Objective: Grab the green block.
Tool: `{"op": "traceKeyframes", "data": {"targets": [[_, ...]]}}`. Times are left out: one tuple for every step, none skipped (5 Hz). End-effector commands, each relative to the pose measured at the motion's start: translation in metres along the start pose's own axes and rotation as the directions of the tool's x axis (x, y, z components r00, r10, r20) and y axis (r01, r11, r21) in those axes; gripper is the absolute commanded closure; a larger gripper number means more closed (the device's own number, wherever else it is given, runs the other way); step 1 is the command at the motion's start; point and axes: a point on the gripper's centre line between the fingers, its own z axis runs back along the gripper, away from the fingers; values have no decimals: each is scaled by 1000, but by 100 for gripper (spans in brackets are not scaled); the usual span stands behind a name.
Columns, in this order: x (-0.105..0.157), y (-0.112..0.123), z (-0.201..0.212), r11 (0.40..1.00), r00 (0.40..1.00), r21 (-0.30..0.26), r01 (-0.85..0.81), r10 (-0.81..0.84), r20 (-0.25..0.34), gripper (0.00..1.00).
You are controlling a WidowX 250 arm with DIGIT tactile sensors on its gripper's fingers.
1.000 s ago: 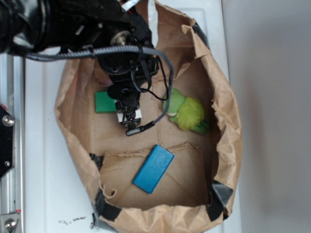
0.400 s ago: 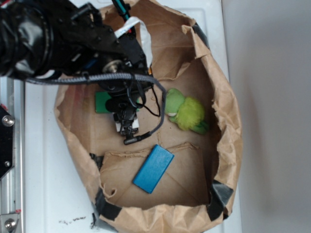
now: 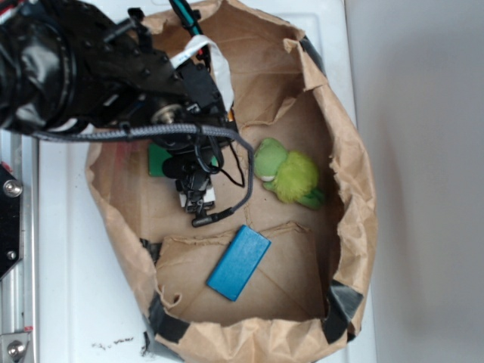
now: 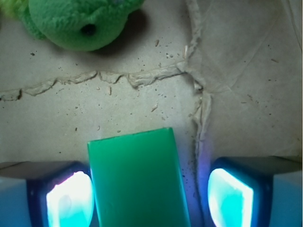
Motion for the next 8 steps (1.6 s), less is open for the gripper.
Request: {"op": "traceKeyframes", "data": {"targets": [[-7,6,-13,1000,1000,15,10,-10,6,100],[-6,10,-14,1000,1000,17,6,-7,6,100],[-4,15,-10,1000,1000,12,-2,2,-2,100],[3,25,3,1000,1000,5,-18,18,-23,100],[16,38,38,998,997,-24,-59,58,-46,100],[23,29,69,996,998,-72,-52,49,-43,100],[29,10,85,998,1000,-48,-27,27,-8,100],[37,-14,96,1000,1000,-17,-2,3,19,100]]}}
